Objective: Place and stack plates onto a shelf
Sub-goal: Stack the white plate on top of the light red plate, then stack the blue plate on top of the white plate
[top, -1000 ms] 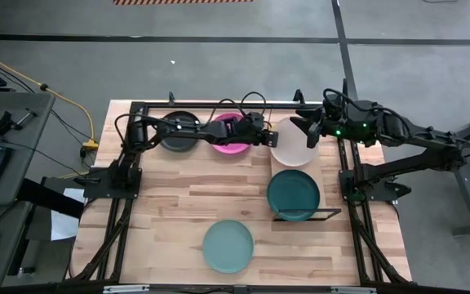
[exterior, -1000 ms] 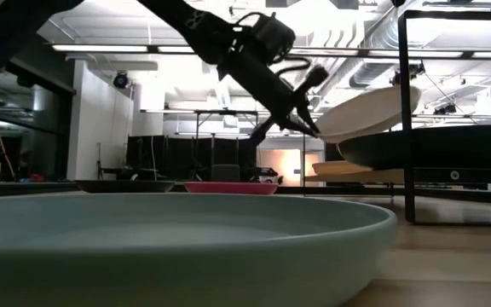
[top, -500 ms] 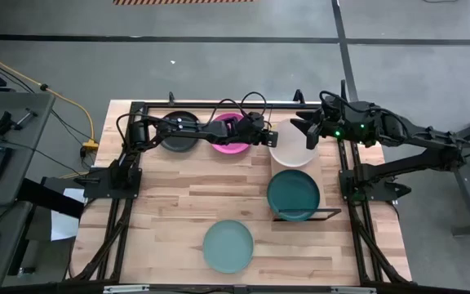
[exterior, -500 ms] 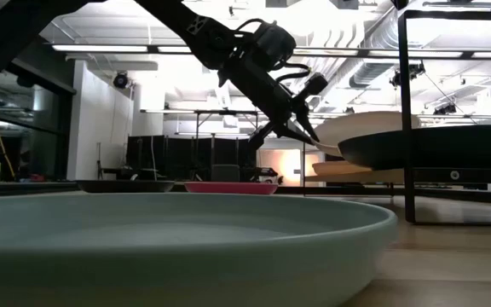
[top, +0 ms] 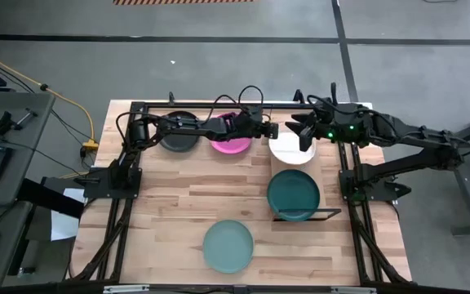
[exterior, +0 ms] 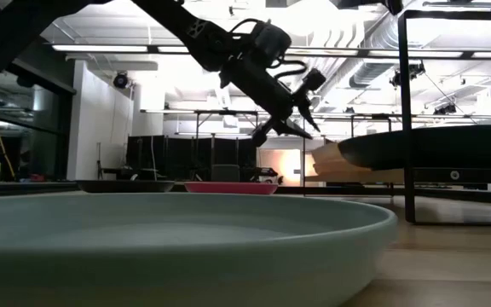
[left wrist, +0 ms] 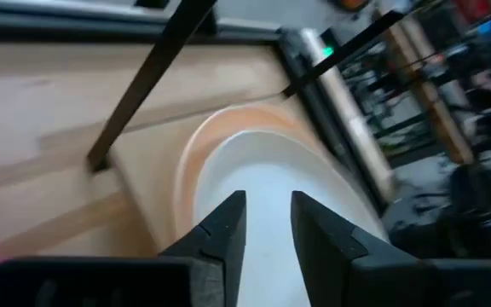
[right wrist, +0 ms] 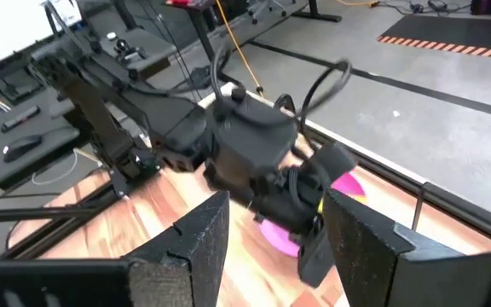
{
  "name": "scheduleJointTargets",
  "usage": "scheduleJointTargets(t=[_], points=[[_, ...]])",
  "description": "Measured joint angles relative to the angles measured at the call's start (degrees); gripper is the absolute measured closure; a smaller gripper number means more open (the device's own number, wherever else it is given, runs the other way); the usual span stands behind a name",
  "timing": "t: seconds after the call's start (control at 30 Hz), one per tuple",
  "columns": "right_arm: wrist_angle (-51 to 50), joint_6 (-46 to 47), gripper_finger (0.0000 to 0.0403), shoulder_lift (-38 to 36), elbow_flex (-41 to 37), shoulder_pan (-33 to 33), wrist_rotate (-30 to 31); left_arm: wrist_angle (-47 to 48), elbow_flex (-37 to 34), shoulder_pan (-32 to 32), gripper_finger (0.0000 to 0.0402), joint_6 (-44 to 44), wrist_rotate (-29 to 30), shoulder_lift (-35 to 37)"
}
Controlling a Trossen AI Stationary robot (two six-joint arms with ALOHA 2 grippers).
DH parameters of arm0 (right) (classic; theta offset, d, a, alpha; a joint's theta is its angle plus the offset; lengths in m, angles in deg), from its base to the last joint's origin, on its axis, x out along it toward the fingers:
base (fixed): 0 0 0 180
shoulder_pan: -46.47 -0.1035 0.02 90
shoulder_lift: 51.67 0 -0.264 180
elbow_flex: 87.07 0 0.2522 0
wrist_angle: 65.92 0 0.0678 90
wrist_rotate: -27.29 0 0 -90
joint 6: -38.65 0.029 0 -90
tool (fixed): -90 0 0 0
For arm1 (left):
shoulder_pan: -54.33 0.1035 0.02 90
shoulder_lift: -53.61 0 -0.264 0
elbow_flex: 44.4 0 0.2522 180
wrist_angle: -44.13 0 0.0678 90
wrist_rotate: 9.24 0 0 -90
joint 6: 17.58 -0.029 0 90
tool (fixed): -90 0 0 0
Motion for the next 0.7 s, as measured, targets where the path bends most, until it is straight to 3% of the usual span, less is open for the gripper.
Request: scheduleJointTargets(t=[0.13,0.37,0.5,0.7], points=[[-0.5,-0.2,0.0231,0.9,0.0,0.0,-0.4,-1.2,0.0,1.1,0.0301,-0.1,-3.3,1.0],[-4.5,2.1,0.0231,-2.0,0.0,0.0,-4.6,1.2,0.0,5.4,0.0298,-7.5,-19.0,6.8],[-14.0,6.6,0.0231,-2.4,0.0,-1.0,-4.9,4.3,-2.2,4.5,0.0298,-16.4,-16.6,14.6],[-21.4,14.4,0.0231,-2.0,-5.2,-5.5,-4.8,2.0,-15.5,1.9,0.0298,-24.2,-11.6,30.8]])
